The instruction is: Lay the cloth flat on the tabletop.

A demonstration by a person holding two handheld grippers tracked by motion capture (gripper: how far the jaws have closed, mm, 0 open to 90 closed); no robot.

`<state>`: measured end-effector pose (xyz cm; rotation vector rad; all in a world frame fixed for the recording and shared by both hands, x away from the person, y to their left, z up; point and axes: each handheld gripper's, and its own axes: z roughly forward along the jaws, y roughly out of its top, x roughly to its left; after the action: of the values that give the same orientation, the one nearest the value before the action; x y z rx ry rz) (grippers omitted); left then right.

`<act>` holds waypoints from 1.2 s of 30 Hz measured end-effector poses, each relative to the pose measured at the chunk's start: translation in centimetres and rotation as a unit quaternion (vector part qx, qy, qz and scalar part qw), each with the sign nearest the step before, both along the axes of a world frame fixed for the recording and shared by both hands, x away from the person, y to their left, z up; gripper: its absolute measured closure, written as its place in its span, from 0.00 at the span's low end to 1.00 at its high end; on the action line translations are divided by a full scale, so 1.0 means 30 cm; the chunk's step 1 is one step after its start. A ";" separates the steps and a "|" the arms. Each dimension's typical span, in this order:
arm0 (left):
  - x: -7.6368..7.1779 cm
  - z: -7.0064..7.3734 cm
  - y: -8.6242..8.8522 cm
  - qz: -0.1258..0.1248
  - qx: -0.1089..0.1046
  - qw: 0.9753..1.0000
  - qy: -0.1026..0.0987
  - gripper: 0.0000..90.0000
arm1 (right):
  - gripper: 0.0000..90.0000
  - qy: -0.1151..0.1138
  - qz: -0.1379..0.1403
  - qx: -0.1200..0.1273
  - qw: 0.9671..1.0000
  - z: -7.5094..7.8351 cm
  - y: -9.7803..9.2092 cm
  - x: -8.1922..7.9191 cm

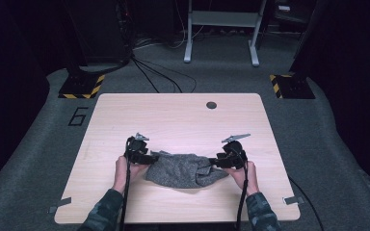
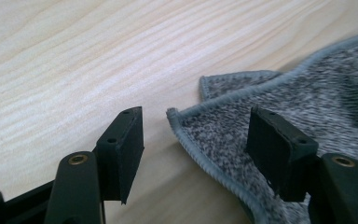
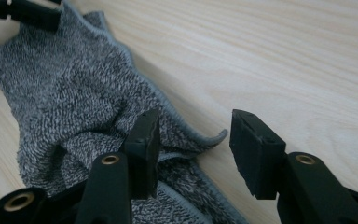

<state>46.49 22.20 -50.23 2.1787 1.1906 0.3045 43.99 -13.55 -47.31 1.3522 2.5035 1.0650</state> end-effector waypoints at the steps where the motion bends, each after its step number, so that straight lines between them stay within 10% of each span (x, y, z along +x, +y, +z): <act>1: 0.004 -0.006 -0.004 0.000 0.003 1.000 0.003 0.43 | 0.53 0.004 0.010 -0.013 1.000 -0.016 0.015 0.008; 6: 0.011 -0.017 -0.009 -0.003 0.004 1.000 -0.007 0.63 | 0.50 0.010 0.017 -0.033 0.999 -0.040 0.039 0.031; 11: -0.006 -0.012 -0.027 -0.021 0.016 0.999 -0.024 0.88 | 0.83 0.011 0.012 -0.050 0.999 -0.062 0.058 0.057; 17: -0.030 0.016 -0.016 -0.015 0.011 0.999 -0.048 0.93 | 0.95 -0.002 -0.009 -0.039 0.999 -0.045 0.044 0.053; 26: -0.068 0.070 0.003 -0.008 0.006 0.996 -0.083 0.94 | 0.90 -0.018 -0.022 -0.030 0.999 -0.015 0.022 0.042; 36: -0.062 0.042 0.025 -0.007 0.018 0.998 -0.067 0.94 | 0.67 0.005 -0.047 -0.064 0.997 -0.063 0.042 0.066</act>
<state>44.64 22.94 -48.97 2.1595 1.1030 0.4613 45.96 -12.30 -49.18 1.4259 2.4415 0.8659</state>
